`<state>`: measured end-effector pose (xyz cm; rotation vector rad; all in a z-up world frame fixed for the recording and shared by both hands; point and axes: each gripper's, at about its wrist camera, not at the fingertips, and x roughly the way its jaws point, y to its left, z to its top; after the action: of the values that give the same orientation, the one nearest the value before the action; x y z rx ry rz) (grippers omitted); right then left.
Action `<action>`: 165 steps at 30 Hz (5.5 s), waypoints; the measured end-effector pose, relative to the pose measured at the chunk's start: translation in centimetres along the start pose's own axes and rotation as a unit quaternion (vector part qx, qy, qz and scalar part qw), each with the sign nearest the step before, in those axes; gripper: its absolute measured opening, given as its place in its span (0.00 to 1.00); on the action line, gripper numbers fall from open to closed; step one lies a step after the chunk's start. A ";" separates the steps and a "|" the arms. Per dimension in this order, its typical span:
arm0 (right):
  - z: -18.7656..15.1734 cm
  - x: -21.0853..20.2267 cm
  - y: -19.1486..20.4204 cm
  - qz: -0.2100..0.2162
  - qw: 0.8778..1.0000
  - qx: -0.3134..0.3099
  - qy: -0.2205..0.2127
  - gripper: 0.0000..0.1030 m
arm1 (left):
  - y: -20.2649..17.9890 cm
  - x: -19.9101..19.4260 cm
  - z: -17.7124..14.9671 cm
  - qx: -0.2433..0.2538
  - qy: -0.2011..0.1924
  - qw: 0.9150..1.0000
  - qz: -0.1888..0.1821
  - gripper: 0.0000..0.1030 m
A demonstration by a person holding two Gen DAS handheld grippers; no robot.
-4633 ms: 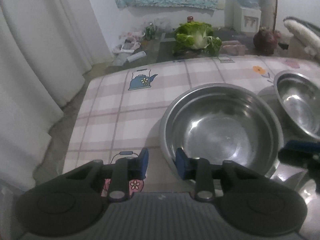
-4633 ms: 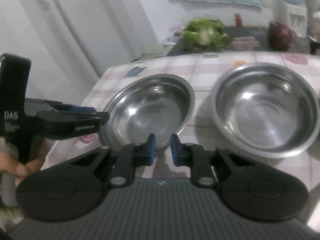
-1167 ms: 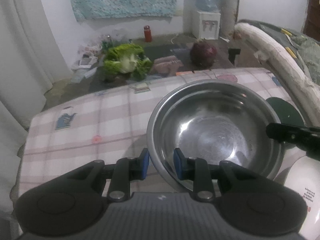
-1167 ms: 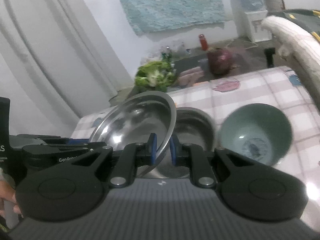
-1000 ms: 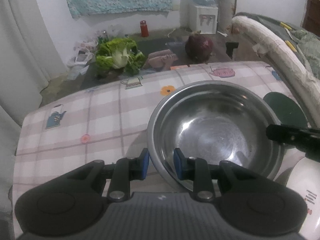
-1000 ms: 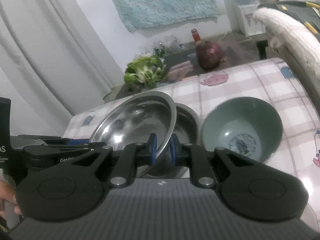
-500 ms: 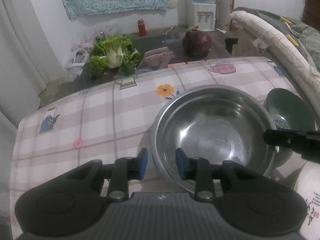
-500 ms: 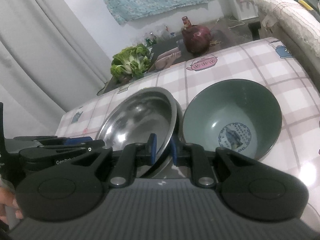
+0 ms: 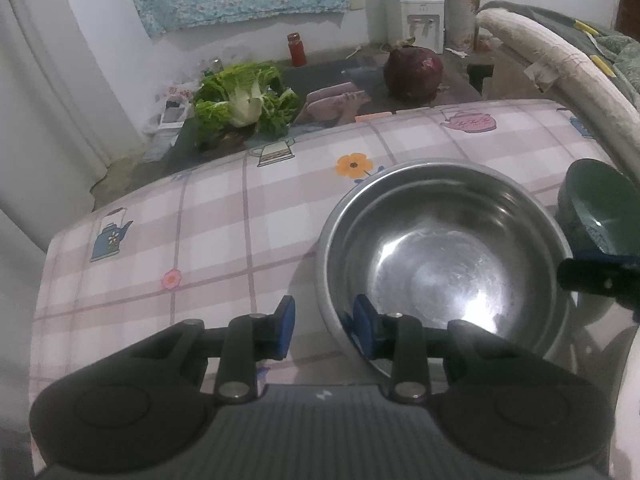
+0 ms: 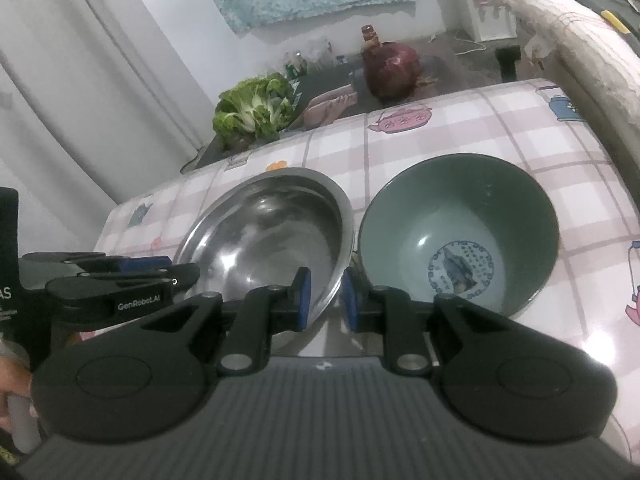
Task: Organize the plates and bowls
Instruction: 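Grasp the dark green bowl rim with the right gripper while the left holds the steel bowl, then carry the green bowl over the steel bowl with the right gripper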
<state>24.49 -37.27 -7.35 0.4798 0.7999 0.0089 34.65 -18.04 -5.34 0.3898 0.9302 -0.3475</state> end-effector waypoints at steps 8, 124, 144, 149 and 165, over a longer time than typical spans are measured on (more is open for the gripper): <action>-0.6 1.1 1.8 0.019 1.000 -0.011 0.017 0.17 | 2.4 -0.1 -0.9 -0.015 0.009 1.000 0.010 0.34; 1.4 -3.0 -9.4 -0.008 1.000 0.008 0.002 0.15 | -14.3 -1.7 1.5 0.010 0.027 0.996 -0.087 0.38; 1.5 -2.9 -10.4 -0.004 0.999 0.034 0.008 0.17 | -14.2 -1.2 1.8 0.008 0.033 0.993 -0.112 0.38; 1.3 -2.2 -10.5 -0.003 0.999 0.040 0.017 0.18 | -13.9 -0.1 1.6 -0.010 0.054 0.991 -0.124 0.35; 0.8 -1.0 -10.4 0.000 0.999 0.046 0.028 0.21 | -13.7 0.4 1.7 -0.022 0.067 0.989 -0.131 0.35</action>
<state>22.57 -47.10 -10.50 0.5699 0.8573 -0.0142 29.84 -30.89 -7.12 0.2522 1.1216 -0.5454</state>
